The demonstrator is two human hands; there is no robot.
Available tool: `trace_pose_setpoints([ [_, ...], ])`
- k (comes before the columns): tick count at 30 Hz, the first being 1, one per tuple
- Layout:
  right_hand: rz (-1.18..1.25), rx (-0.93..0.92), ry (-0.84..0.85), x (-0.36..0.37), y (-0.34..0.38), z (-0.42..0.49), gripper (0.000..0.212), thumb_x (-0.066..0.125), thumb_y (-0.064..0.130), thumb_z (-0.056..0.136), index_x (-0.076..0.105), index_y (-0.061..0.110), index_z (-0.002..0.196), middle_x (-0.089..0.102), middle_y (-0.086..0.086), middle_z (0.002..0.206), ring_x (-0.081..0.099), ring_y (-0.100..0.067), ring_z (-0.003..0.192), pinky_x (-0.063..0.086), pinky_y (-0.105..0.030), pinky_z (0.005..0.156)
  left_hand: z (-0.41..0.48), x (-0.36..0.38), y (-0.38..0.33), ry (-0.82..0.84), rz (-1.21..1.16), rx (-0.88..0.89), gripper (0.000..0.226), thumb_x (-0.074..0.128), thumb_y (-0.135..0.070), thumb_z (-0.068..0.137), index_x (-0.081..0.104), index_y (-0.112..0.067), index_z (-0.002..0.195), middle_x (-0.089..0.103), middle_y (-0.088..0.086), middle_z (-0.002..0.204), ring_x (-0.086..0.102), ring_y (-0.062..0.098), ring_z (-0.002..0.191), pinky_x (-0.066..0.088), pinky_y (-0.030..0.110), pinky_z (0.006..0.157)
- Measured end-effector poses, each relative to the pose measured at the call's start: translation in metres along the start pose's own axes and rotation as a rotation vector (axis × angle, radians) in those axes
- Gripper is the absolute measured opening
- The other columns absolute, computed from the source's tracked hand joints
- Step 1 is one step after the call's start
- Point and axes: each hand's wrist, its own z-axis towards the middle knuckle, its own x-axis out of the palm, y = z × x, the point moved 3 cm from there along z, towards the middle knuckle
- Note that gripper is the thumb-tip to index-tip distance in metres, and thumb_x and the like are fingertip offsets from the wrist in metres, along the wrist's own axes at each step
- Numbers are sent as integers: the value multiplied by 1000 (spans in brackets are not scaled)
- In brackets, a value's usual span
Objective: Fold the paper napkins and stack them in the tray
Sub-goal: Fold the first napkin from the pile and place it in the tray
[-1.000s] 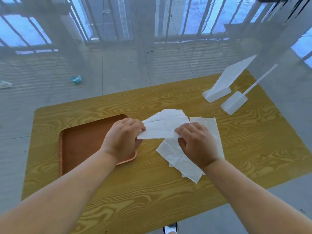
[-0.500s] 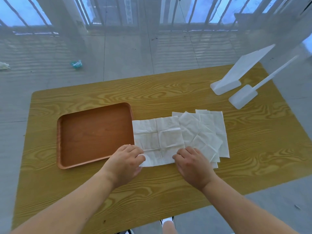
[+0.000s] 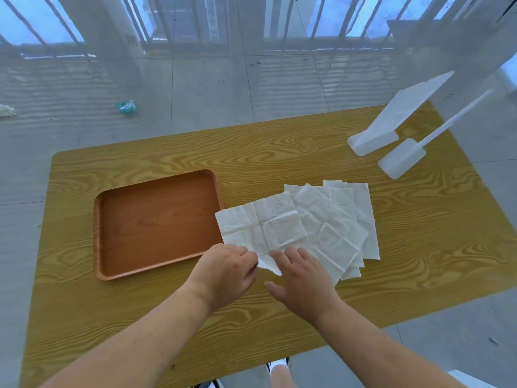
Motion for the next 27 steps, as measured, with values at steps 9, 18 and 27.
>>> trace_pose_setpoints([
  [9,-127,-224,-7,3,-29,-7,11,68,11,82,70,21,86,57,3,84,52,-20,78,51,-34,69,9,-6,-4,46,-97,-32,46,52,-61,98,74,-22,104,73,-8,92,65,14,82,53,33,72],
  [18,-162,-69,-64,-23,-75,-35,14,73,10,81,78,19,90,68,-1,94,63,-26,89,56,-41,76,39,17,19,169,130,28,44,51,-37,106,54,-24,148,55,-5,153,51,17,139,42,37,115],
  [27,-50,74,-28,-3,-57,-29,24,65,36,96,72,19,111,67,1,103,61,-23,98,52,-38,88,46,23,16,244,313,-40,36,43,-46,106,61,-26,129,64,-9,126,58,17,109,49,34,92],
])
